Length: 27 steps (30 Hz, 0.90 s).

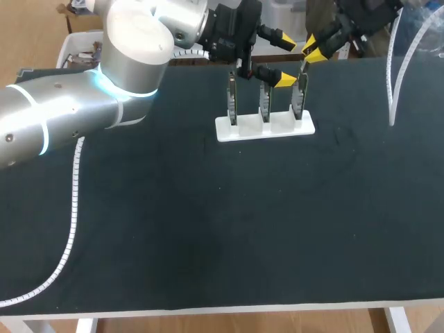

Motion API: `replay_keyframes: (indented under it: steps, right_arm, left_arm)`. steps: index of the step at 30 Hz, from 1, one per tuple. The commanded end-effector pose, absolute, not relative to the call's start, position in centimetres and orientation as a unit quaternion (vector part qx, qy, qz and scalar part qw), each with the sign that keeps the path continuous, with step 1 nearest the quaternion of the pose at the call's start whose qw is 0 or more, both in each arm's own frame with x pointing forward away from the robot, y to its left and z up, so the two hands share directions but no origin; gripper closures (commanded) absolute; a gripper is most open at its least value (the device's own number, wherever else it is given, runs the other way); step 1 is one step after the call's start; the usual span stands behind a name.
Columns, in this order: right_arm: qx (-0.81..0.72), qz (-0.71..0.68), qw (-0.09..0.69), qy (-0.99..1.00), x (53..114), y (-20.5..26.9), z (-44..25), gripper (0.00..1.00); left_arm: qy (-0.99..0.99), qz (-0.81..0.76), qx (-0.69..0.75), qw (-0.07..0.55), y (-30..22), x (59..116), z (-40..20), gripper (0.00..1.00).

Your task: Pick up the optical module with the left hand, and insert it into the network port with the right hand.

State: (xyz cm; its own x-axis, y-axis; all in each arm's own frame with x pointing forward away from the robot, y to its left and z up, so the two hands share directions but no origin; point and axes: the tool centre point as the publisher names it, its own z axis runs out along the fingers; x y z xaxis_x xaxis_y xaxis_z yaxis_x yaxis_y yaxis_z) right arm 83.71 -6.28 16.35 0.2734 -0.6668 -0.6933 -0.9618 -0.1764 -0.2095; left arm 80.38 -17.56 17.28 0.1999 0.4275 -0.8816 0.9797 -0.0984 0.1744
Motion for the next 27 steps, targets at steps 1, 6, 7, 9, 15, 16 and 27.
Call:
replay_keyframes:
  steps: [1, 6, 7, 9, 15, 16, 27]
  right_arm:
    - [-0.731, 0.230, 0.320, 0.557, 83.6, -6.3, 16.3, 1.00]
    - [-0.734, 0.225, 0.322, 0.554, 83.6, -6.3, 17.0, 1.00]
    - [-0.735, 0.223, 0.322, 0.554, 83.7, -6.2, 17.1, 1.00]
    - [-0.737, 0.220, 0.322, 0.552, 83.7, -6.1, 17.4, 1.00]
    - [-0.742, 0.217, 0.315, 0.551, 83.6, -5.8, 17.3, 1.00]
    - [-0.744, 0.218, 0.311, 0.550, 83.6, -5.7, 17.1, 1.00]
    - [-0.741, 0.219, 0.305, 0.556, 83.9, -5.8, 16.5, 1.00]
  left_arm:
    - [0.535, -0.338, 0.660, 0.406, -17.6, 80.4, 17.4, 0.00]
    - [0.535, -0.338, 0.660, 0.406, -17.6, 80.4, 17.4, 0.00]
    - [0.535, -0.338, 0.660, 0.406, -17.6, 80.4, 17.4, 0.00]
    - [0.535, -0.338, 0.660, 0.406, -17.6, 80.4, 17.4, 0.00]
    - [0.535, -0.338, 0.660, 0.406, -17.6, 80.4, 17.4, 0.00]
    - [0.535, -0.338, 0.660, 0.406, -17.6, 80.4, 17.4, 0.00]
    - [0.535, -0.338, 0.660, 0.406, -17.6, 80.4, 17.4, 0.00]
